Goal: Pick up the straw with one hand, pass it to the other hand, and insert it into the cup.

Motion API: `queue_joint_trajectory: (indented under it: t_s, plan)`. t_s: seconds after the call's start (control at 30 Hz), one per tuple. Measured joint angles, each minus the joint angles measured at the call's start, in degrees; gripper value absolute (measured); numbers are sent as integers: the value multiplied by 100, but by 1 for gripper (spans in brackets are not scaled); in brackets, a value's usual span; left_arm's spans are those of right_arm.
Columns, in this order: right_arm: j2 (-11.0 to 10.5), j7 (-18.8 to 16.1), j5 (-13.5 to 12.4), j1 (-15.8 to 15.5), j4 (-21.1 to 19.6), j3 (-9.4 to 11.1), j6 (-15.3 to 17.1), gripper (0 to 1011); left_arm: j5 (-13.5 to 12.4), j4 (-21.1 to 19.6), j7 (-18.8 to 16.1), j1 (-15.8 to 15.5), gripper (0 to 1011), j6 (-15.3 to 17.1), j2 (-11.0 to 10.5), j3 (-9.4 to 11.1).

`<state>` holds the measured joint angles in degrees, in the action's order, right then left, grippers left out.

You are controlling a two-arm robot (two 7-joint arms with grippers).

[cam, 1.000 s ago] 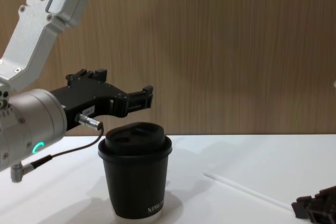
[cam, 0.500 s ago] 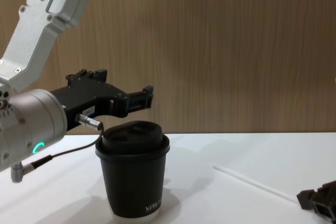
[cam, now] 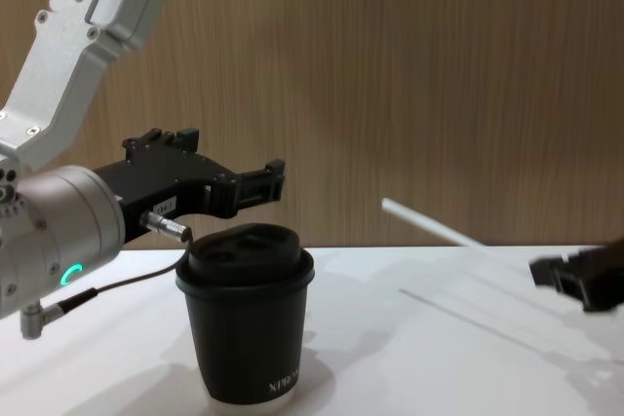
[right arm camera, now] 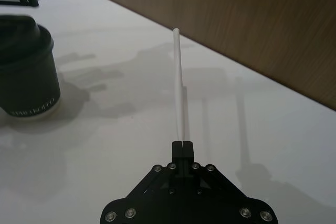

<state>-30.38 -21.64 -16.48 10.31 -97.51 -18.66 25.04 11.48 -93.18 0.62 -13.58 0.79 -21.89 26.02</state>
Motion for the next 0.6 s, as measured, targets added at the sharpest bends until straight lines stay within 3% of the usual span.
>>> queue_joint_trajectory:
  t_s: [0.23,0.6]
  plan:
    - [271,124,-174,30,-178,157,-342,0,0,0,0,0,1000,0,0,0]
    - [777,227,-418,196,-266,182,-998,0,0,0,0,0,1000,0,0,0]
